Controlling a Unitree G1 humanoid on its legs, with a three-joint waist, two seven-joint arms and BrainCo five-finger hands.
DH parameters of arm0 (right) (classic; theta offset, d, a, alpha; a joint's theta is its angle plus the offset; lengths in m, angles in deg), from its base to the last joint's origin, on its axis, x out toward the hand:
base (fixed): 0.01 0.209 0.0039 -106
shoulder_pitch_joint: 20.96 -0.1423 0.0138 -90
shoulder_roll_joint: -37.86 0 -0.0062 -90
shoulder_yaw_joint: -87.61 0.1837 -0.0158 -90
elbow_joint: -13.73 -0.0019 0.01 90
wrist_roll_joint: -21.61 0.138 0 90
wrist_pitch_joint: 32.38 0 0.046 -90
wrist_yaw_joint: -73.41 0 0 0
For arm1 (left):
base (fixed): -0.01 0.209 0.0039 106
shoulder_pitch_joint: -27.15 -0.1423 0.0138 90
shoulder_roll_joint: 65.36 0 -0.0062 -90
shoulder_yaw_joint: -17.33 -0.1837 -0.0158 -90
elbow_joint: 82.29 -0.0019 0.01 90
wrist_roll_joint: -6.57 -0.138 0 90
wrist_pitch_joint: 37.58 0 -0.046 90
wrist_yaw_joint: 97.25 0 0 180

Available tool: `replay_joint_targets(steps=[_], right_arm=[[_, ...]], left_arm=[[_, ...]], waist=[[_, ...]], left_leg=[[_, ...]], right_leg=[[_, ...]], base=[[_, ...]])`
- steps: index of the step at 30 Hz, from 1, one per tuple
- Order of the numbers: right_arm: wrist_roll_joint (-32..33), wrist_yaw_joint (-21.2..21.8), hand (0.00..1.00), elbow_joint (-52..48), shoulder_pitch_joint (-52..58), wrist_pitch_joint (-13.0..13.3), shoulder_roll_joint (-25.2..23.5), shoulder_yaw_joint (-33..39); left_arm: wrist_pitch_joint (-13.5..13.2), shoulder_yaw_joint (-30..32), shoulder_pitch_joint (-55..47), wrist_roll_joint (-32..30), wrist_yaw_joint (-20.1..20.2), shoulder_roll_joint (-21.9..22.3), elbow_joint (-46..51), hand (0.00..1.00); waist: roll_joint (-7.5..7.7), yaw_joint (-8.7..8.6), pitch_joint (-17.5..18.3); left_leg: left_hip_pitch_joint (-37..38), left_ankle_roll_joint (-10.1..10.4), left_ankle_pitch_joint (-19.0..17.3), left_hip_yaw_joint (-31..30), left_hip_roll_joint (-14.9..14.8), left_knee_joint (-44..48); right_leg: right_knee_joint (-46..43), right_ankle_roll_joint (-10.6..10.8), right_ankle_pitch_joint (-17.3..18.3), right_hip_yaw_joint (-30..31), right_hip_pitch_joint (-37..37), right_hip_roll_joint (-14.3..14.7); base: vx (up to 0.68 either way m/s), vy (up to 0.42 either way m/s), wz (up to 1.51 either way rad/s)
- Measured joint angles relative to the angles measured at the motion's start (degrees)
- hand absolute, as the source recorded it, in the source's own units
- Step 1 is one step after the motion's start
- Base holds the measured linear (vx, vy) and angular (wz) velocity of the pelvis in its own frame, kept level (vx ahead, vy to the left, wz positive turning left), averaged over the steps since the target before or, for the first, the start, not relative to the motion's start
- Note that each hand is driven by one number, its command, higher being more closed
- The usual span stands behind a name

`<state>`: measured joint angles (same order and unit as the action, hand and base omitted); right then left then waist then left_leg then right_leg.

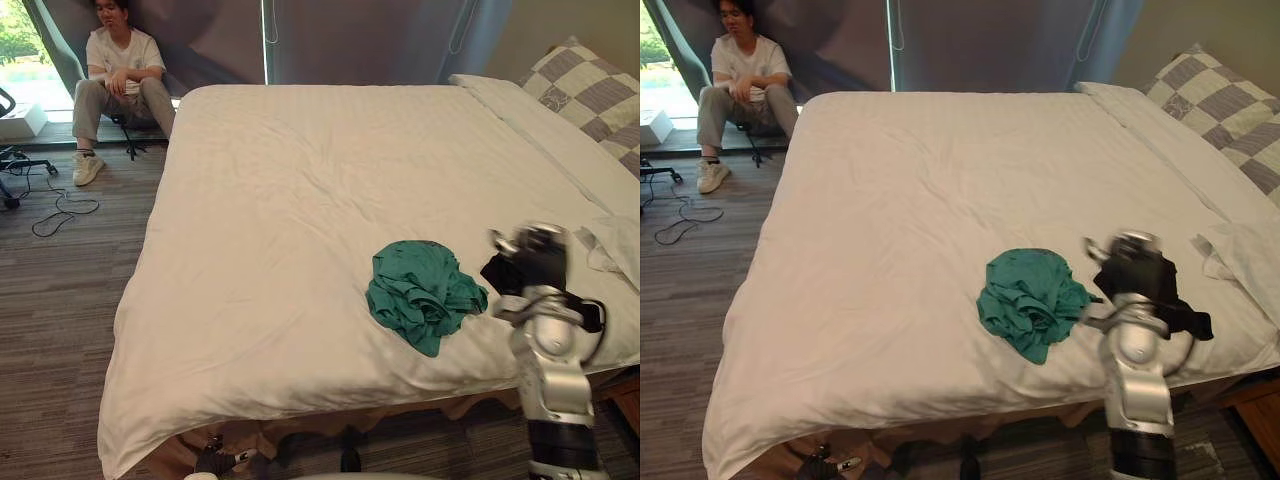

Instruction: Tidy the bed and pick cloth on bed and put in laundry

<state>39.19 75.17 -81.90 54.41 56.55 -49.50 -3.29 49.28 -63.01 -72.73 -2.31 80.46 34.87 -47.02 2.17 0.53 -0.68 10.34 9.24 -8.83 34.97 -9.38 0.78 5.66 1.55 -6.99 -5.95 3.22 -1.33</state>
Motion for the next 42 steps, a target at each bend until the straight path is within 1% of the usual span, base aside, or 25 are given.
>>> replay_joint_targets(steps=[2,4,6,7,8,10,12,13,15,16,18,19,21,22,24,25,29,30,31,33,35,36,37,40,42], right_arm=[[2.2,5.1,1.00,4.9,-4.9,0.0,-0.2,-5.3],[3.8,9.1,1.00,7.5,-7.2,-0.1,-0.4,-9.3],[5.8,12.9,1.00,9.3,-10.6,-0.1,-1.7,-14.9],[6.3,13.6,1.00,9.9,-11.6,-0.1,-2.2,-16.2],[7.4,14.8,1.00,11.5,-13.9,-0.1,-3.5,-18.5],[7.9,16.3,1.00,13.4,-17.3,-0.1,-5.6,-21.9],[8.7,18.2,1.00,15.8,-22.0,0.0,-8.3,-26.0],[9.0,18.5,1.00,16.3,-22.7,0.0,-8.7,-27.1],[9.5,19.5,1.00,17.9,-24.4,-0.1,-10.2,-31.8],[9.5,19.8,1.00,18.0,-24.6,-0.3,-10.3,-33.0],[9.4,20.4,1.00,18.1,-25.6,-0.8,-11.2,-36.0],[9.4,20.6,1.00,18.2,-26.1,-1.2,-11.8,-36.5],[9.3,20.6,1.00,19.0,-27.8,-1.4,-11.9,-38.2],[9.0,20.4,1.00,20.9,-29.8,-1.9,-12.0,-39.8],[7.4,20.1,1.00,22.7,-30.9,-2.2,-12.2,-40.7],[6.8,19.6,1.00,24.6,-31.4,-2.6,-12.3,-41.0],[2.8,18.1,1.00,31.1,-33.6,-3.0,-12.7,-40.2],[2.6,17.9,1.00,32.3,-34.3,-3.0,-12.6,-39.9],[2.6,17.8,1.00,32.8,-34.5,-3.0,-12.5,-39.8],[2.5,17.3,1.00,34.6,-35.9,-2.9,-11.8,-39.8],[2.5,17.2,1.00,36.9,-37.5,-1.8,-10.7,-39.8],[2.5,17.2,1.00,37.0,-37.9,-0.8,-9.7,-39.8],[2.6,17.2,1.00,37.2,-38.6,0.5,-9.1,-39.8],[2.9,17.4,1.00,39.2,-40.9,3.3,-8.5,-39.8],[4.0,18.1,1.00,41.1,-41.9,4.3,-8.4,-39.8]], left_arm=[[0.1,0.0,0.6,0.3,-0.3,0.0,-0.3,0.00],[0.0,0.0,1.2,1.4,-1.1,0.2,-1.0,0.00],[0.1,-0.1,1.5,2.7,-1.4,-0.1,-1.5,0.00],[0.1,-0.1,1.6,3.1,-1.5,-0.1,-1.7,0.00],[0.1,-0.1,2.2,4.1,-1.6,-0.3,-2.2,0.00],[0.0,-0.1,3.0,5.3,-1.9,-1.0,-2.2,0.00],[0.1,-0.6,5.5,7.4,-2.6,-2.1,-2.2,0.00],[0.1,-0.7,6.1,8.0,-2.6,-2.4,-2.2,0.00],[0.1,-1.8,8.5,9.2,-3.2,-2.7,-2.0,0.00],[0.0,-1.8,8.9,9.2,-3.3,-2.7,-2.0,0.00],[-0.3,-2.0,9.6,9.7,-4.1,-2.9,-1.3,0.00],[-0.3,-2.6,10.0,10.2,-4.3,-3.1,-0.8,0.00],[-0.5,-4.6,10.9,10.2,-5.1,-3.6,-0.1,0.00],[-0.5,-6.5,11.7,10.3,-5.2,-3.9,0.6,0.00],[-0.5,-8.1,12.0,10.3,-5.2,-4.1,1.4,0.00],[-0.6,-9.8,12.6,10.6,-5.3,-4.3,2.0,0.00],[-1.3,-14.8,15.1,13.4,-5.7,-5.1,2.3,0.00],[-1.5,-16.2,15.9,14.2,-6.2,-5.2,2.3,0.00],[-1.5,-16.8,16.3,14.7,-6.4,-5.2,2.3,0.00],[-1.6,-18.7,17.8,15.7,-6.5,-5.1,2.6,0.00],[-1.6,-20.5,18.5,16.1,-6.5,-5.0,4.5,0.00],[-1.6,-21.3,18.7,17.0,-6.5,-4.5,6.0,0.00],[-1.7,-22.1,18.7,18.1,-6.5,-4.3,7.4,0.00],[-1.7,-22.7,18.8,20.4,-6.3,-3.2,9.3,0.00],[-2.1,-22.6,18.7,20.7,-6.1,-2.5,9.5,0.00]], waist=[[-0.18,0.69,-0.5],[-0.31,2.16,-1.0],[-0.34,2.55,-1.4],[-0.27,2.67,-1.7],[-0.22,2.91,-2.7],[0.60,3.14,-4.5],[1.96,3.68,-8.7],[2.09,3.87,-9.6],[2.13,4.99,-14.1],[2.05,5.12,-14.9],[1.88,5.28,-17.8],[1.64,5.30,-19.3],[0.98,5.31,-21.6],[0.06,5.31,-23.2],[-0.79,5.32,-24.3],[-1.74,5.33,-25.2],[-4.10,5.73,-26.6],[-4.82,5.90,-27.0],[-5.21,5.92,-27.2],[-6.41,6.71,-27.8],[-7.67,7.53,-28.3],[-8.52,7.89,-28.6],[-8.87,8.19,-28.7],[-9.31,8.40,-28.9],[-9.36,8.57,-28.9]], left_leg=[[-0.4,-0.1,0.1,-1.4,0.4,0.0],[-0.7,-0.8,0.6,-2.8,0.8,-0.2],[-2.5,-1.4,1.3,-4.7,1.2,-0.5],[-2.8,-1.6,1.6,-5.0,1.4,-0.7],[-3.5,-1.9,2.0,-5.7,1.6,-0.7],[-5.5,-2.6,2.7,-6.8,2.1,-0.7],[-8.8,-3.4,3.9,-8.1,3.5,-0.4],[-9.6,-3.6,4.1,-8.4,3.7,-0.2],[-13.4,-4.1,4.3,-9.7,4.5,1.7],[-14.3,-4.2,4.2,-10.0,4.6,2.3],[-17.3,-4.4,4.2,-11.2,4.9,4.0],[-19.1,-4.2,3.9,-11.8,4.9,4.7],[-21.6,-4.3,3.8,-12.8,4.9,5.9],[-23.7,-4.3,4.1,-13.8,5.0,6.6],[-25.0,-4.3,4.5,-14.3,5.1,6.9],[-26.7,-4.3,5.0,-15.2,5.0,7.6],[-33.3,-4.8,5.4,-17.4,4.9,9.5],[-34.7,-5.0,5.5,-17.9,4.9,9.9],[-35.3,-5.2,5.6,-18.2,5.0,10.0],[-37.3,-5.6,6.0,-18.5,5.2,10.0],[-38.5,-6.1,6.5,-18.6,5.7,9.6],[-39.0,-6.3,7.3,-18.6,6.2,8.3],[-39.5,-6.5,8.4,-18.4,6.9,6.7],[-40.2,-6.4,11.3,-18.1,7.6,2.9],[-39.8,-6.2,12.2,-18.0,7.6,1.8]], right_leg=[[0.0,0.0,0.0,-1.2,-0.3,-0.5],[0.0,0.0,-0.5,-2.0,-0.4,-0.9],[0.0,-0.1,-1.3,-3.1,0.7,-1.6],[0.0,-0.1,-1.7,-3.2,1.0,-1.7],[0.0,-0.1,-2.6,-3.4,1.4,-1.9],[0.0,-0.1,-3.4,-3.8,3.0,-2.7],[-0.3,0.0,-4.7,-4.3,5.7,-4.2],[-0.3,0.0,-5.1,-4.3,6.3,-4.5],[-0.4,0.1,-6.2,-4.4,8.6,-5.9],[-0.4,0.3,-6.4,-4.4,9.1,-6.1],[-0.4,0.5,-6.6,-4.4,10.7,-6.8],[-0.4,0.5,-6.6,-4.5,11.7,-7.0],[-0.4,0.6,-6.5,-4.8,13.3,-7.3],[-0.4,0.8,-6.6,-5.2,14.6,-7.4],[-0.4,1.0,-6.7,-5.7,15.6,-7.4],[-0.4,1.2,-6.8,-6.3,16.5,-7.4],[-0.4,1.4,-7.4,-8.4,21.0,-7.7],[-0.4,1.5,-7.7,-8.6,21.8,-7.8],[-0.4,1.5,-7.9,-8.6,22.2,-7.8],[-0.4,1.6,-8.3,-8.8,23.9,-8.2],[-0.4,1.5,-8.4,-9.1,25.1,-8.8],[-0.4,1.6,-8.4,-9.3,26.1,-9.4],[-0.4,1.6,-8.4,-9.3,27.4,-9.9],[-0.3,1.3,-8.8,-9.5,29.7,-10.4],[-0.3,1.1,-8.9,-9.7,29.9,-10.3]], base=[[-0.06,0.030,0.30],[-0.07,0.029,0.28],[-0.10,0.037,0.31],[-0.11,0.037,0.24],[-0.15,0.038,0.19],[-0.15,0.026,0.23],[-0.18,0.011,0.24],[-0.21,0.027,0.25],[-0.16,0.038,0.27],[-0.14,0.038,0.30],[-0.10,0.022,0.29],[-0.08,0.012,0.27],[-0.09,0.013,0.27],[-0.08,0.013,0.23],[-0.04,0.015,0.23],[-0.05,0.025,0.27],[-0.03,0.031,0.31],[-0.02,0.044,0.21],[-0.02,0.051,0.20],[-0.02,0.059,0.16],[-0.03,0.061,0.15],[-0.05,0.068,0.18],[-0.05,0.055,0.16],[-0.06,0.038,0.11],[-0.07,0.020,0.00]])
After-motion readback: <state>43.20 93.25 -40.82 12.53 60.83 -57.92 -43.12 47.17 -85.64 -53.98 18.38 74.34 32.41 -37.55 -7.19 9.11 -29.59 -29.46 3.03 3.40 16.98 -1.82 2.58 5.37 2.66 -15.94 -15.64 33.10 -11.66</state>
